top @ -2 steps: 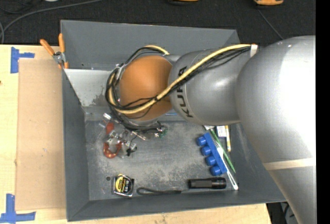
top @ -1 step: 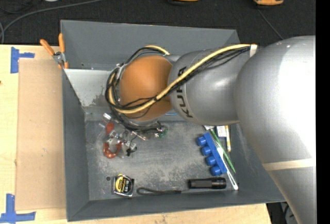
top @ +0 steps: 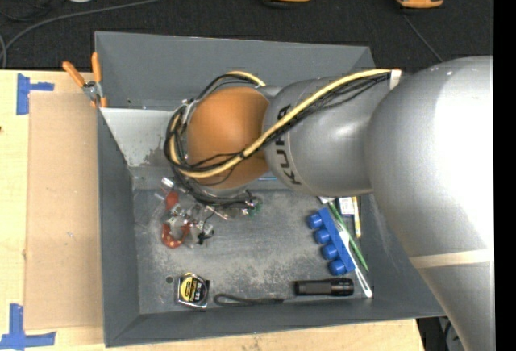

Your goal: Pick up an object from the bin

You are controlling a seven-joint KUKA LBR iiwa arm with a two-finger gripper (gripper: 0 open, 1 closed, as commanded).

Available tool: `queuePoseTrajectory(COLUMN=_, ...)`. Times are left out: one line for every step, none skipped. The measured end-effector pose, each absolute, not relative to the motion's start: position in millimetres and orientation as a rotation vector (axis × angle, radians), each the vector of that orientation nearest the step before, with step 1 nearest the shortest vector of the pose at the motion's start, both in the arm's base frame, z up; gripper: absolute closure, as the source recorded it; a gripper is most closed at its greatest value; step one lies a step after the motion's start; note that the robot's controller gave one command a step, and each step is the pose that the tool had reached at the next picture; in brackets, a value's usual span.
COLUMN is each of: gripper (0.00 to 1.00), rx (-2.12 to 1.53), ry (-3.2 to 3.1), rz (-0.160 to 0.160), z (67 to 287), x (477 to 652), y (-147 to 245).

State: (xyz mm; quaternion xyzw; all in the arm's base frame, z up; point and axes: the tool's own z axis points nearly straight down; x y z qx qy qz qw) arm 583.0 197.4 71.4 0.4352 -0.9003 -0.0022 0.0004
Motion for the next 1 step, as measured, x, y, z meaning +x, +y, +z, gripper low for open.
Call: queuePoseTrajectory(gripper=1.00, rx=1.365, ry=-2.829, rz=-0.007, z=71.4, x=583.0, y=197.4)
